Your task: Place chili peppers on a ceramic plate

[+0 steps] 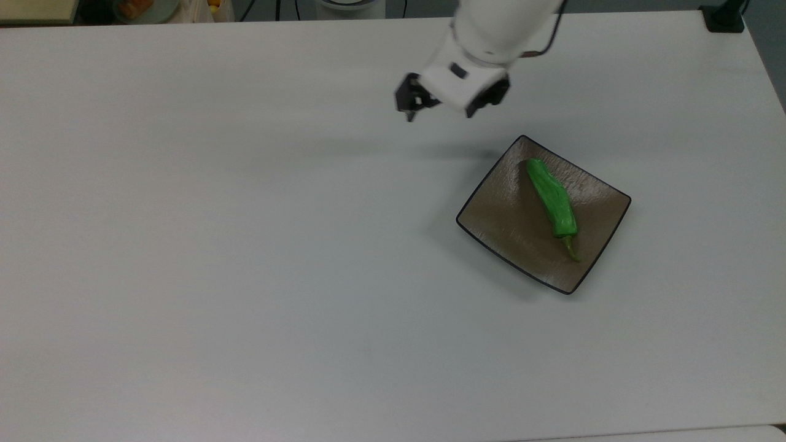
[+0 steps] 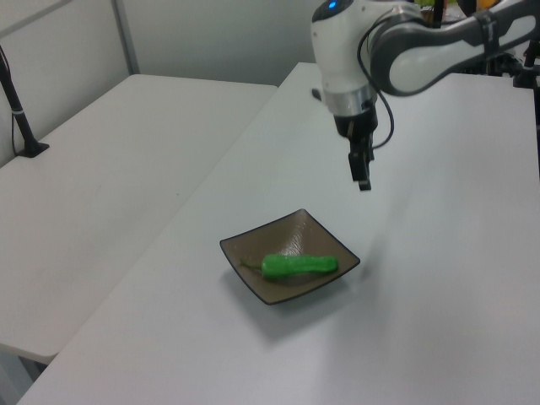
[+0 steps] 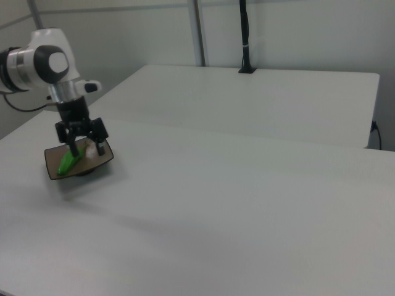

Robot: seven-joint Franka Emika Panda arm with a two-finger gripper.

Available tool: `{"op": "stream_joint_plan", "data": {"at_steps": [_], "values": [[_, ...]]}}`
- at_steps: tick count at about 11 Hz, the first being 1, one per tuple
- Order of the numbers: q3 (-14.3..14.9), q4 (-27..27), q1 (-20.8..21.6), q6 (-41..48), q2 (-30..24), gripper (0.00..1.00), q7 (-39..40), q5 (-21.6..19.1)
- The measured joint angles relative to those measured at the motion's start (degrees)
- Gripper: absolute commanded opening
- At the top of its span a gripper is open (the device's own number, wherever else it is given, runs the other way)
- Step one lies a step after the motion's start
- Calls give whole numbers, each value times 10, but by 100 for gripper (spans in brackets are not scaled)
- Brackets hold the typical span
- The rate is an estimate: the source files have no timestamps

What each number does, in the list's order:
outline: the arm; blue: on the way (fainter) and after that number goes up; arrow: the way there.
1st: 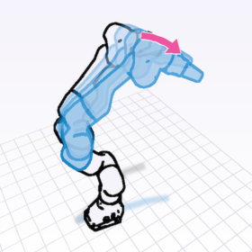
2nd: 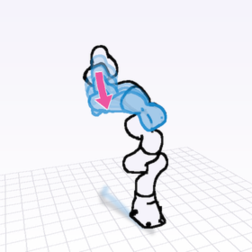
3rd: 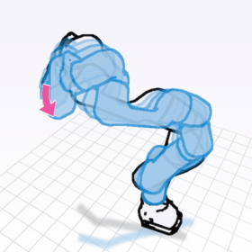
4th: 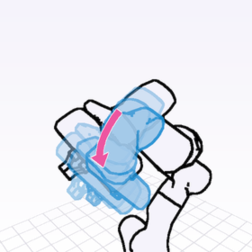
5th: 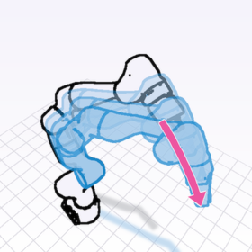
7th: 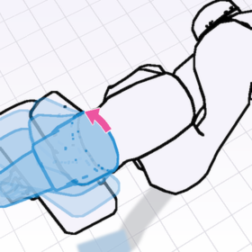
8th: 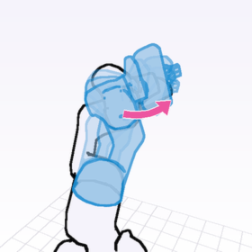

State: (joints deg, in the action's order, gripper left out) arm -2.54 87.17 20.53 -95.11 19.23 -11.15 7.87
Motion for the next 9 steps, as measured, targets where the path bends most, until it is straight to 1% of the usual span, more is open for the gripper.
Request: {"op": "stream_joint_plan", "data": {"at_steps": [2,5,7,9], "values": [[5,37,-40,0,-53,100,7,0],[8,106,-82,-9,-139,100,9,-7],[9,140,-111,-26,-180,100,9,-24],[9,170,-136,-59,-207,100,9,-36]]}}
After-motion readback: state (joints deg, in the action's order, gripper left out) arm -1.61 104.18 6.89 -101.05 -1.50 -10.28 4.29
